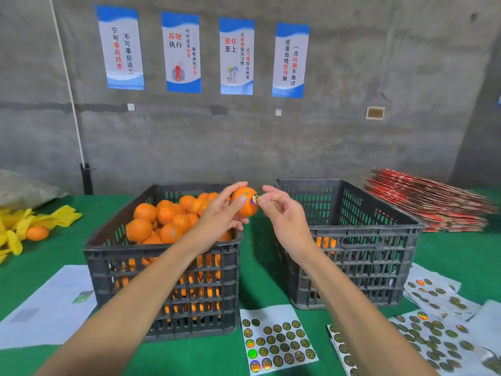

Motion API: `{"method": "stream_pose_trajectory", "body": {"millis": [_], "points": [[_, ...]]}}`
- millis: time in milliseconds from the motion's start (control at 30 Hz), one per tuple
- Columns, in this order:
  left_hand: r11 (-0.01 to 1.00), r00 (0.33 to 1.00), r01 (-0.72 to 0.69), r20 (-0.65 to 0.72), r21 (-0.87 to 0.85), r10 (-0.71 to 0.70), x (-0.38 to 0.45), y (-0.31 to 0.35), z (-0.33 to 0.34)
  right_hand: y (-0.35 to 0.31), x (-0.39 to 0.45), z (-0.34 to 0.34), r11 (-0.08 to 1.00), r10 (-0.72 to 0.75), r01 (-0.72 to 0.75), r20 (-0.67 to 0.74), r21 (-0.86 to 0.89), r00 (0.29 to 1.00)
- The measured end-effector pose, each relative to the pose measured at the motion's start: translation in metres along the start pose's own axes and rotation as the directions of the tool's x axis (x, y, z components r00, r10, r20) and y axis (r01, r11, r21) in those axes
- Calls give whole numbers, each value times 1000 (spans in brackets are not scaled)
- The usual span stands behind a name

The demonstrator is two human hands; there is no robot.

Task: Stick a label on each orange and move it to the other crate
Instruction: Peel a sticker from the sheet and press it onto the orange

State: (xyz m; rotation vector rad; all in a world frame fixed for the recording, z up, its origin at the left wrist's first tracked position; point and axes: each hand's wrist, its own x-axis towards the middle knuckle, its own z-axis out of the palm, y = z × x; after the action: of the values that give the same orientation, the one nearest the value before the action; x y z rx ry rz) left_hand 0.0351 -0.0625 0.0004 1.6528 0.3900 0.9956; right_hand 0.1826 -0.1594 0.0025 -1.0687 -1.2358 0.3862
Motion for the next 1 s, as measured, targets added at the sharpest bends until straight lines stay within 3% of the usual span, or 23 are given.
{"method": "stream_pose_trajectory", "body": {"millis": [333,400,500,600,667,800,867,900,933,1000], "points": [[995,998,27,-61,-93,-33,-7,-2,23,6,-5,6,995,-36,28,-79,-100,996],[1000,998,-3,-62,-30,1,-8,-5,22,5,-6,5,998,-7,2,-92,-56,996],[997,999,-5,-41,-74,2,-6,-5,21,2,-4,1,983,137,-119,-119,141,983],[994,1000,2,10,-111,-1,-3,-3,19,-2,-4,-4,886,312,-312,57,343,949],[996,999,1,32,-91,2,-2,-2,19,-1,-3,-8,834,354,-394,172,387,919],[1000,997,15,80,4,-16,-2,-1,17,5,2,-15,836,341,-382,174,393,924],[996,992,45,117,71,-53,0,1,13,10,7,-17,889,333,-336,67,310,941],[982,992,36,111,187,-58,2,2,8,15,11,-20,942,296,-287,-24,174,955],[940,995,23,85,339,-55,4,2,1,20,15,-26,972,229,-233,-115,-29,967],[801,999,45,-12,596,-48,8,0,-22,30,21,-47,879,102,-189,-214,-438,971]]}}
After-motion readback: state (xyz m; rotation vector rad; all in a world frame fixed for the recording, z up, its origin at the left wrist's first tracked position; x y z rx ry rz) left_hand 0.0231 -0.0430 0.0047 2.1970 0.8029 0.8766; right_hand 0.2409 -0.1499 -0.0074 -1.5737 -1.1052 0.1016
